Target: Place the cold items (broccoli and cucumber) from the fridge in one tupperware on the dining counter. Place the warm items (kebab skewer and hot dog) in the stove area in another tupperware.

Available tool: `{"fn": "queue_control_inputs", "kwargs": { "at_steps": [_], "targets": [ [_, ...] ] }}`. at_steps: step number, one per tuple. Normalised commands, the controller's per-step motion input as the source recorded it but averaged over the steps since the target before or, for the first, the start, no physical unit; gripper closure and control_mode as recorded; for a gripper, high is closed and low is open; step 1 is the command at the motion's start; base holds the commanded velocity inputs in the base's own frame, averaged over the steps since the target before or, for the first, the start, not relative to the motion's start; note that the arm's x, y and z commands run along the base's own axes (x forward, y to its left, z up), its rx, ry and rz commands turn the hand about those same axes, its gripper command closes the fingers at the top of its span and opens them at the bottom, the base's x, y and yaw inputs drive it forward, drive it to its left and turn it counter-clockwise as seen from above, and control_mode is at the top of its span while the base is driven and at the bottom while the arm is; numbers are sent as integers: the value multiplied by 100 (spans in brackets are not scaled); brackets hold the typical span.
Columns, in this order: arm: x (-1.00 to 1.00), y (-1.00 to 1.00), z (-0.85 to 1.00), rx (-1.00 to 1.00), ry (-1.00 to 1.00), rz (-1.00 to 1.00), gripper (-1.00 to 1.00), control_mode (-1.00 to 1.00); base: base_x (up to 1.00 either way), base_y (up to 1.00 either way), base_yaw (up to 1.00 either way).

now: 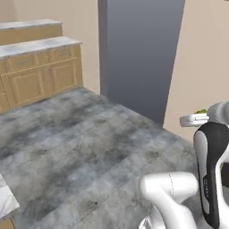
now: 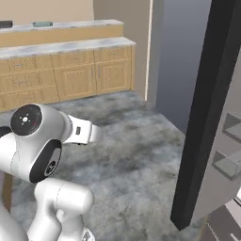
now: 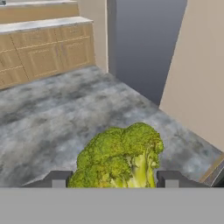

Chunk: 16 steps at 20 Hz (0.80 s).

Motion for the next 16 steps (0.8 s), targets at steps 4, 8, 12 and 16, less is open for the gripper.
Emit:
{"fn": "queue_control_inputs", "kwargs": {
  "at_steps": [4, 8, 12, 16],
  "targets": [
    [0, 0, 0, 0, 0, 0, 100, 100, 0, 3, 48],
    [0, 0, 0, 0, 0, 0, 100, 100, 1, 0, 43],
    [0, 0, 0, 0, 0, 0, 100, 100, 16, 1, 33],
    [0, 0, 0, 0, 0, 0, 100, 100, 24, 0, 31]
  ]
}}
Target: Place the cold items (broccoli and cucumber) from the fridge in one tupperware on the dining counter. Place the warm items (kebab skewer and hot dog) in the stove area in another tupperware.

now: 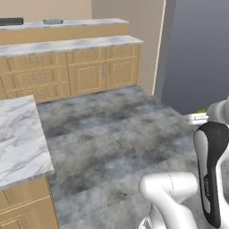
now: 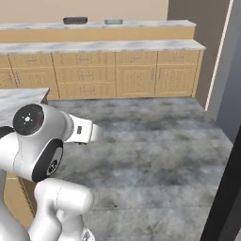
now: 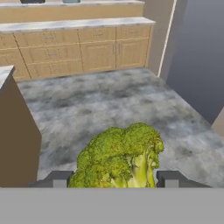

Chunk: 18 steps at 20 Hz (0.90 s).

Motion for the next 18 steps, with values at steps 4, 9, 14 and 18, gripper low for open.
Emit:
{"fn": "queue_control_inputs", "kwargs": {
  "at_steps": [4, 9, 14, 18],
  "targets": [
    [0, 0, 0, 0, 0, 0, 100, 100, 64, 0, 21],
    [0, 0, 0, 0, 0, 0, 100, 100, 96, -2, 14],
    [0, 0, 0, 0, 0, 0, 100, 100, 37, -3, 32],
    [0, 0, 0, 0, 0, 0, 100, 100, 18, -11, 51]
  ]
}}
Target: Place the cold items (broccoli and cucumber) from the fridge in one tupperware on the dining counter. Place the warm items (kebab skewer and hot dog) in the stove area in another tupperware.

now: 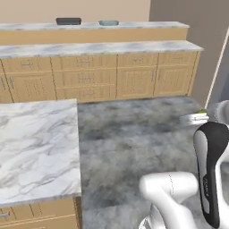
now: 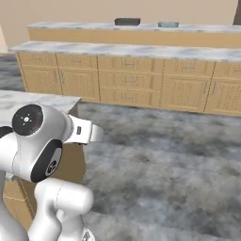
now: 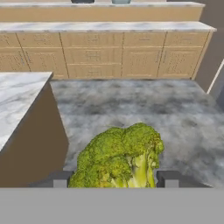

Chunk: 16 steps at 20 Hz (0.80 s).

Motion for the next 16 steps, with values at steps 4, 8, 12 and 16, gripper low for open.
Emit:
{"fn": "queue_control_inputs", "kwargs": {
  "at_steps": [4, 8, 12, 16],
  "targets": [
    [0, 0, 0, 0, 0, 0, 100, 100, 65, -36, 33],
    [0, 0, 0, 0, 0, 0, 100, 100, 90, -47, 25],
    [0, 0, 0, 0, 0, 0, 100, 100, 80, -59, 28],
    [0, 0, 0, 0, 0, 0, 100, 100, 76, -67, 33]
  ]
}}
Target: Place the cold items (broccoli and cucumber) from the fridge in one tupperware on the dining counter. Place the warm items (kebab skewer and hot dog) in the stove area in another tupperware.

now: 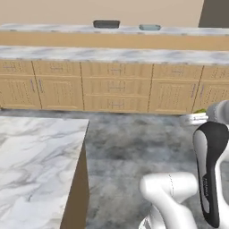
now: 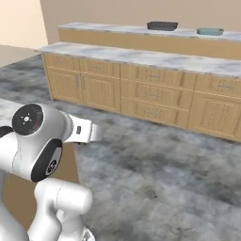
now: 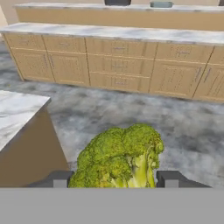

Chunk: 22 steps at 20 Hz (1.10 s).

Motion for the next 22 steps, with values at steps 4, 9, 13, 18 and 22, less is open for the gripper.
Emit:
{"fn": "queue_control_inputs", "kwargs": {
  "at_steps": [4, 9, 13, 18, 22],
  "targets": [
    [0, 0, 0, 0, 0, 0, 100, 100, 79, -65, 34],
    [0, 0, 0, 0, 0, 0, 100, 100, 87, -60, 32],
    [0, 0, 0, 0, 0, 0, 100, 100, 89, -58, 33],
    [0, 0, 0, 0, 0, 0, 100, 100, 81, -58, 33],
    [0, 0, 0, 0, 0, 0, 100, 100, 77, -37, 40]
  ]
}}
